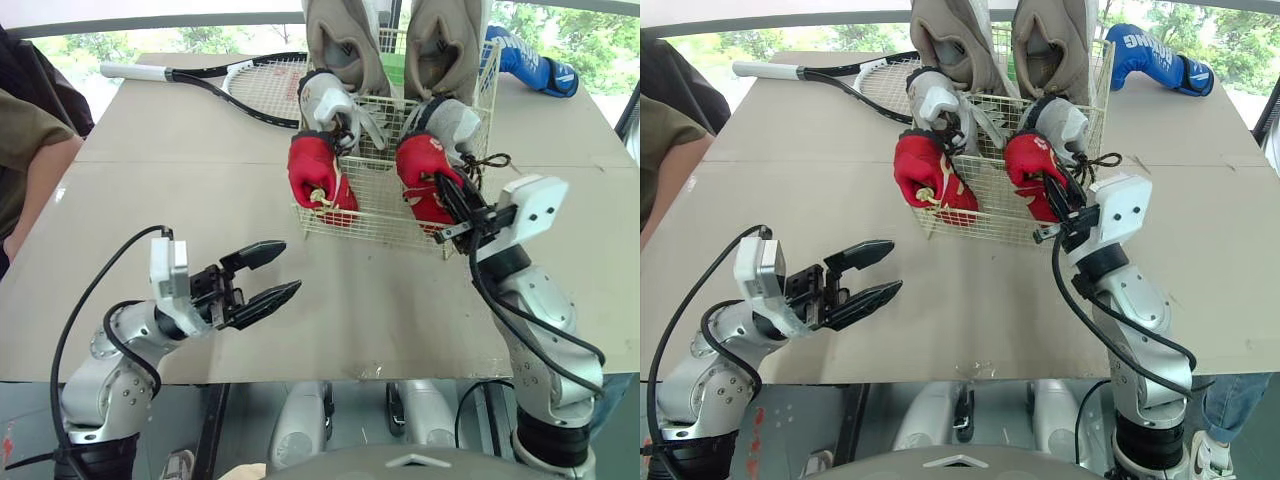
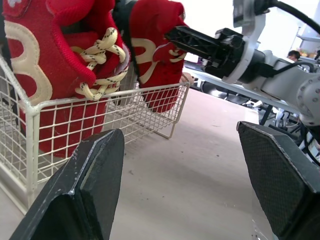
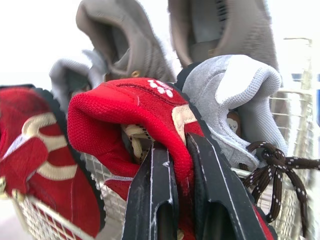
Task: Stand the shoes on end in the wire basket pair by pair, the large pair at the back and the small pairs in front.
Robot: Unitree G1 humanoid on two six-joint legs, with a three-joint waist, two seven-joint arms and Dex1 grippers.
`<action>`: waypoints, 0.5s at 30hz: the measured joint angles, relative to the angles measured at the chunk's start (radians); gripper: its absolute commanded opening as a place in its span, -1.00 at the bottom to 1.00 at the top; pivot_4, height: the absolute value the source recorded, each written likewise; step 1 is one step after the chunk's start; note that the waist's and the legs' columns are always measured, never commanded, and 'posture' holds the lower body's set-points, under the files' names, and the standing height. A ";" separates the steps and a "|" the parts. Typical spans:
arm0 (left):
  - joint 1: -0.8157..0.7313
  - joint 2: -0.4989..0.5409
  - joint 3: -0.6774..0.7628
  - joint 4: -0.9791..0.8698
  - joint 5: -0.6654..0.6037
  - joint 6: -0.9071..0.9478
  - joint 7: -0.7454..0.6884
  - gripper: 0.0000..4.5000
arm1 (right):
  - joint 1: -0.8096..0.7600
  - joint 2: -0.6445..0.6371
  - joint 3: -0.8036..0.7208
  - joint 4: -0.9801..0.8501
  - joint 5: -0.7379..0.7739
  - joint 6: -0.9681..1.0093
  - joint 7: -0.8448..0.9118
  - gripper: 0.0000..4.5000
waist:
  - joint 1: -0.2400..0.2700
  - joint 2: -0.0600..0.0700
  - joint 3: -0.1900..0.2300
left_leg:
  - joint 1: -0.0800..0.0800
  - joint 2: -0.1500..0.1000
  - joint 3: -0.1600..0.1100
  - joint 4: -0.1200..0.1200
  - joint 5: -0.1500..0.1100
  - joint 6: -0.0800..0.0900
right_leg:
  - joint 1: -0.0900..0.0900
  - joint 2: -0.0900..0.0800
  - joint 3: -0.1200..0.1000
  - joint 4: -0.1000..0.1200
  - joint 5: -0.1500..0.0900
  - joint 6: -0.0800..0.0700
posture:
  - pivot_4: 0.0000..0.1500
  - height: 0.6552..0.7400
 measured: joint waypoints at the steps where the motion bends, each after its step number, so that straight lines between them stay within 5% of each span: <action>1: 0.000 0.001 0.000 0.000 0.000 0.002 0.000 0.74 | 0.013 0.004 0.000 0.006 0.008 -0.010 0.001 -0.99 | 0.001 0.000 0.000 | 0.000 0.000 0.000 0.000 0.000 0.000 | 0.000 0.000 0.000 0.000 0.000 0.000 | 1.00 1.00; 12: 0.012 0.002 0.000 0.000 0.000 0.003 -0.002 0.74 | 0.087 0.006 -0.006 0.088 0.113 -0.070 0.039 -0.99 | 0.001 -0.006 -0.010 | 0.003 0.000 -0.001 0.000 0.000 0.000 | 0.004 0.000 0.000 0.000 0.000 0.000 | 1.00 1.00; 15: 0.024 0.002 0.000 -0.003 0.000 0.004 -0.002 0.74 | 0.105 -0.030 -0.024 0.087 0.148 -0.074 0.072 -0.62 | 0.003 -0.007 -0.012 | 0.003 0.000 -0.001 0.000 0.000 0.000 | 0.004 0.000 0.000 0.000 0.000 0.000 | 1.00 1.00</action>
